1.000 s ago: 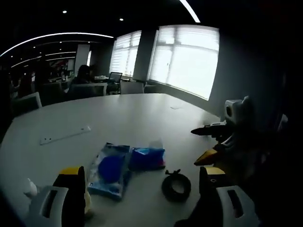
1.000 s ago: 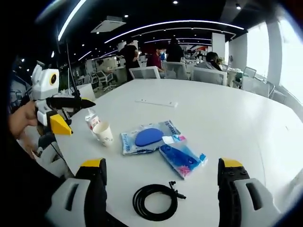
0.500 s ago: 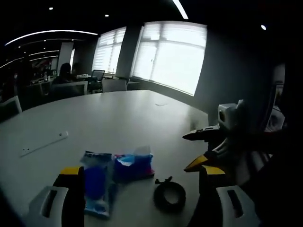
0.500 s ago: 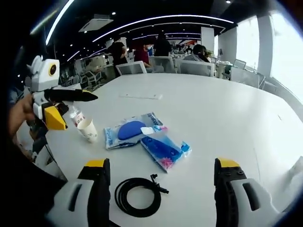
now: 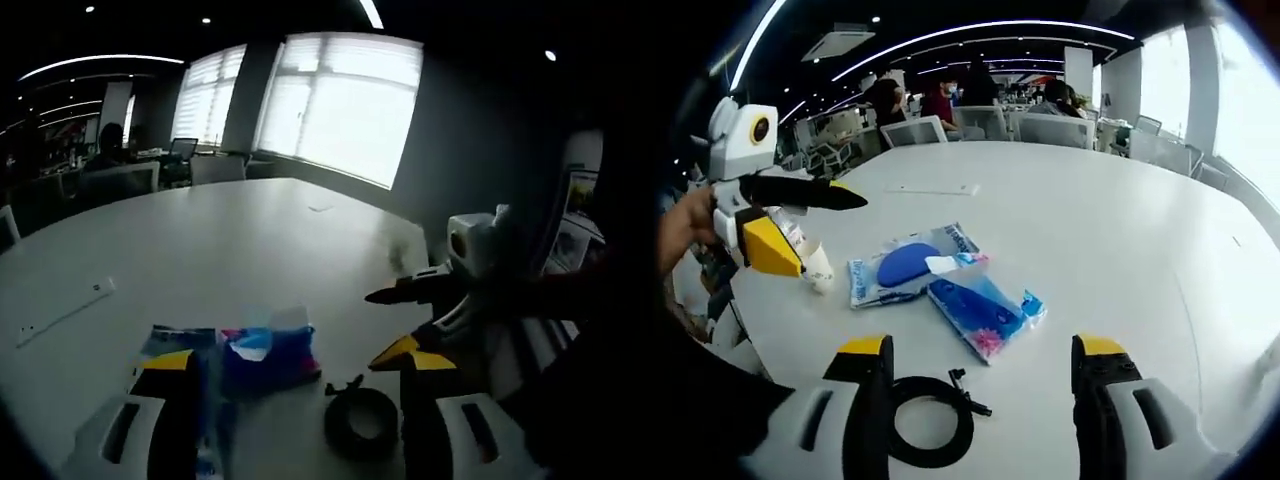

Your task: Arrange the tabletop items into an orderly group along one side of the table until the central work area is clear of visible clutter.

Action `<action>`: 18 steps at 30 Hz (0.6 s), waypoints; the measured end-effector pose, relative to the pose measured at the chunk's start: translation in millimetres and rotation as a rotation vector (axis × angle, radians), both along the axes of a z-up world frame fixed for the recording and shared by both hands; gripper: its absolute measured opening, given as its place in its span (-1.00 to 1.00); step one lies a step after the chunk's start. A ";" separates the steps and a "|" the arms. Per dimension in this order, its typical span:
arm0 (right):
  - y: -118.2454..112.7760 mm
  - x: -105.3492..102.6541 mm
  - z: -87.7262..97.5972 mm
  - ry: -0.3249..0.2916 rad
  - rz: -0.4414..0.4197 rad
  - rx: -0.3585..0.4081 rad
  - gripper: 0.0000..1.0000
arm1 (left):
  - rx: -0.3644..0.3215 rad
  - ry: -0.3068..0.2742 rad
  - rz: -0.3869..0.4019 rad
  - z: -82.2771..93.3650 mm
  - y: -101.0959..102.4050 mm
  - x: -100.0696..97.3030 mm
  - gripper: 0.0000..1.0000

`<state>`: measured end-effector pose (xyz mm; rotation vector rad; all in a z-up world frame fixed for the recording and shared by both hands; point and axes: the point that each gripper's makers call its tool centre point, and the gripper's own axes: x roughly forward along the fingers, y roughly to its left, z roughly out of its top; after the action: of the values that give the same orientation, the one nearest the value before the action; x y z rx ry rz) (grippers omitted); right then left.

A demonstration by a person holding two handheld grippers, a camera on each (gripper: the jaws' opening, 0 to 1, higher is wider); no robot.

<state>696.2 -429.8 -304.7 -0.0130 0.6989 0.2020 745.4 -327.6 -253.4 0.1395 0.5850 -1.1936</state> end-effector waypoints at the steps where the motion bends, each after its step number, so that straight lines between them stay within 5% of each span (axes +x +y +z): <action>1: 0.1 1.6 -2.3 0.003 0.003 -0.005 0.30 | 0.002 -0.003 -0.002 -0.6 -3.2 2.5 0.54; 18: -3.6 12.6 -16.7 0.031 -0.042 0.005 -0.17 | 0.118 0.055 0.006 -39.4 -13.0 21.8 0.01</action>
<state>708.8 -433.4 -321.4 0.0094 0.7285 0.1640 767.1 -340.6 -292.8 0.2049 0.7038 -1.1604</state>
